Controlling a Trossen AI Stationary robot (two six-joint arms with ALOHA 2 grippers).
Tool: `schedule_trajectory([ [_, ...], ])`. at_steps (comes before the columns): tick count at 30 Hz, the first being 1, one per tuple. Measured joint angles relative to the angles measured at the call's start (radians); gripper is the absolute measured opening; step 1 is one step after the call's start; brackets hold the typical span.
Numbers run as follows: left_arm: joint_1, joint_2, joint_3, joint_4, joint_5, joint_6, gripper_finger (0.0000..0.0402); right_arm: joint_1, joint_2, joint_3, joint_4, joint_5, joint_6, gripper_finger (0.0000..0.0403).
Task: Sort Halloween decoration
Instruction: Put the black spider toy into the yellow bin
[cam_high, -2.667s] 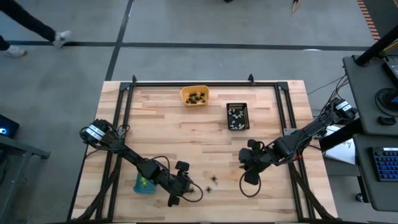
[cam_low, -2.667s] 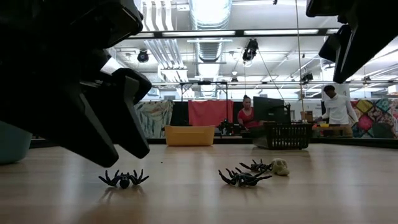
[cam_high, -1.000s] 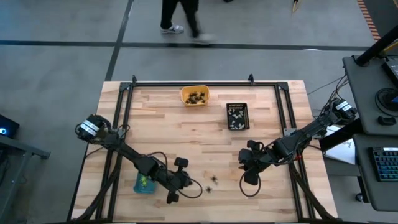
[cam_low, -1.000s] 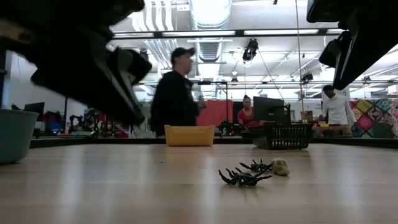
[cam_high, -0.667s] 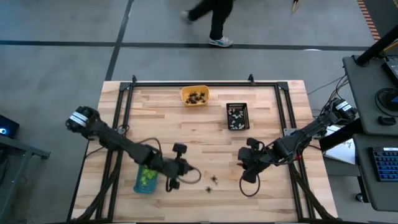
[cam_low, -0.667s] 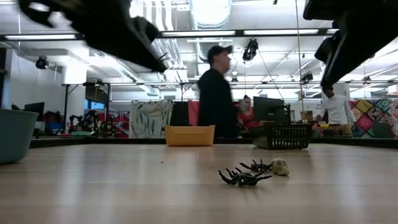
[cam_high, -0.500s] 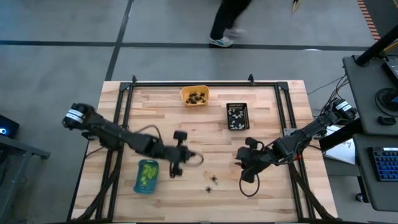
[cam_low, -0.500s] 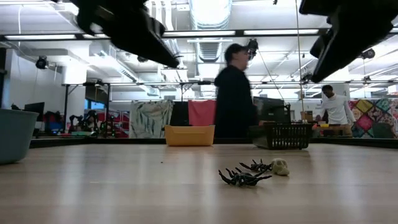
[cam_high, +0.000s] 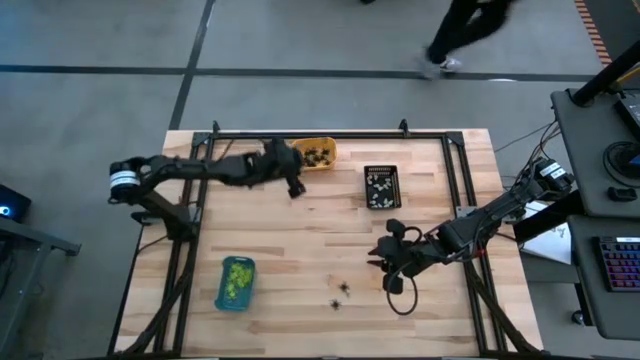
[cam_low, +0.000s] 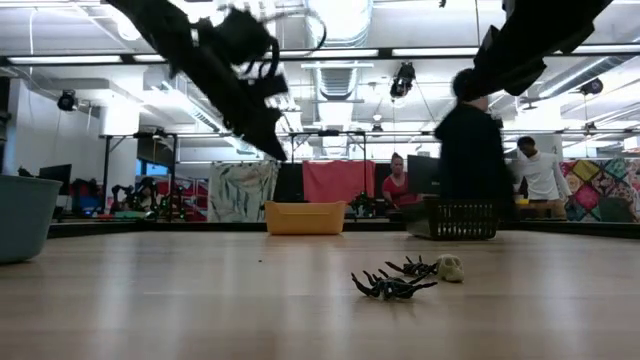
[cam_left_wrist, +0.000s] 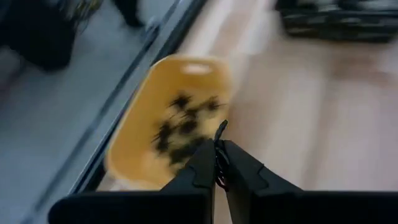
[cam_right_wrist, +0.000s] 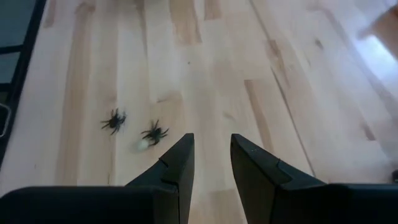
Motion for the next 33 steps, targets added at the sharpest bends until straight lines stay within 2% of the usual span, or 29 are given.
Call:
schedule_trajectory([
  [6, 0.198, 0.052, 0.0, 0.076, 0.187, -0.056, 0.0, 0.0, 0.0, 0.0, 0.0, 0.062, 0.002, 0.0096],
  [11, 0.271, 0.106, 0.018, 0.141, 0.235, -0.056, 0.0, 0.0, 0.0, 0.0, 0.006, 0.085, 0.011, 0.0096],
  [19, 0.28, 0.217, 0.148, 0.12, 0.236, -0.021, 0.0, 0.0, 0.0, 0.0, 0.008, 0.102, 0.011, 0.0096],
  [33, 0.28, 0.47, 0.411, -0.177, 0.225, -0.043, 0.0008, 0.0, 0.0, 0.0, 0.008, 0.103, 0.011, 0.0096],
])
